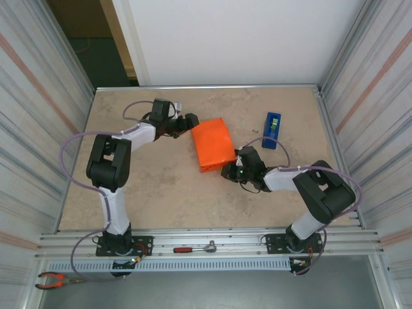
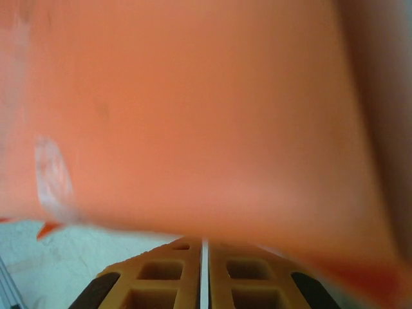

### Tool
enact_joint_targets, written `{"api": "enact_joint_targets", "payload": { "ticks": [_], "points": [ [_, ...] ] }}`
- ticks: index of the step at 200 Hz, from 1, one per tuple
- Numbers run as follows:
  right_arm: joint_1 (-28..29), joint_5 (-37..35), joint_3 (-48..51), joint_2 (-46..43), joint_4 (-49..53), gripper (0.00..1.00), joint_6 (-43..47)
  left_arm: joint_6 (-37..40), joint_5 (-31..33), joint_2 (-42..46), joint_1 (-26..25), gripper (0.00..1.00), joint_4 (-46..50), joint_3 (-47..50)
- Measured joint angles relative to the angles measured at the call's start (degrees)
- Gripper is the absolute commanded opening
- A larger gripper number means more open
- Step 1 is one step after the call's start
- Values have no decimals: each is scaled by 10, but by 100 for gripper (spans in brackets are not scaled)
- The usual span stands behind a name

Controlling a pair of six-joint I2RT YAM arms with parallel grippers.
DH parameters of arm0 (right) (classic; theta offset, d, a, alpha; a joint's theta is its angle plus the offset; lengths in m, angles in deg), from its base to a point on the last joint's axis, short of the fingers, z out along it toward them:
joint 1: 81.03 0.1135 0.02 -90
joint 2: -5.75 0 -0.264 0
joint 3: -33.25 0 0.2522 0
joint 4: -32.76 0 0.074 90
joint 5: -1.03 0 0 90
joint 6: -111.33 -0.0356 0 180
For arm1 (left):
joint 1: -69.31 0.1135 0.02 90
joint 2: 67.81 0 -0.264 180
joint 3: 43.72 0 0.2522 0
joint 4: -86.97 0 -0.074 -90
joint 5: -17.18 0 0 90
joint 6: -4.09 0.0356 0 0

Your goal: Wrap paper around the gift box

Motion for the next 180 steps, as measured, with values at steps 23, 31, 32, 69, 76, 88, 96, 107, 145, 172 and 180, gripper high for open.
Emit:
{"api": "enact_joint_targets", "payload": {
  "ticks": [23, 31, 32, 69, 76, 88, 96, 107, 145, 172, 180],
  "points": [
    [0, 2, -15, 17, -12, 9, -7, 0, 0, -8, -3, 79, 0, 0],
    [0, 2, -16, 18, -14, 9, -8, 0, 0, -11, -4, 79, 0, -1],
    [0, 2, -16, 18, -14, 9, -8, 0, 0, -11, -4, 79, 0, -1],
    [-1, 2, -11, 6, -11, 8, -8, -2, 1, -32, -12, 73, 0, -10],
    [-2, 2, -5, -6, -9, 8, -8, -3, 2, -35, -14, 71, 0, -10],
    [-5, 2, 4, -33, 0, 9, -8, -7, 2, -41, -16, 66, 1, -10],
    [-10, 2, 9, -52, 7, 9, -8, -8, 2, -44, -16, 61, 0, -11],
    [-21, 2, 15, -81, 19, 10, -8, -12, 2, -47, -17, 50, 0, -12],
    [-82, 5, 19, -163, 67, 16, 3, -14, -9, -70, -18, 12, -11, -33],
    [-134, 21, 15, -188, 103, 20, 14, -14, -18, -75, -18, 0, -16, -44],
    [-148, 27, 9, -189, 114, 22, 19, -15, -20, -75, -18, 0, -18, -46]
  ]
}}
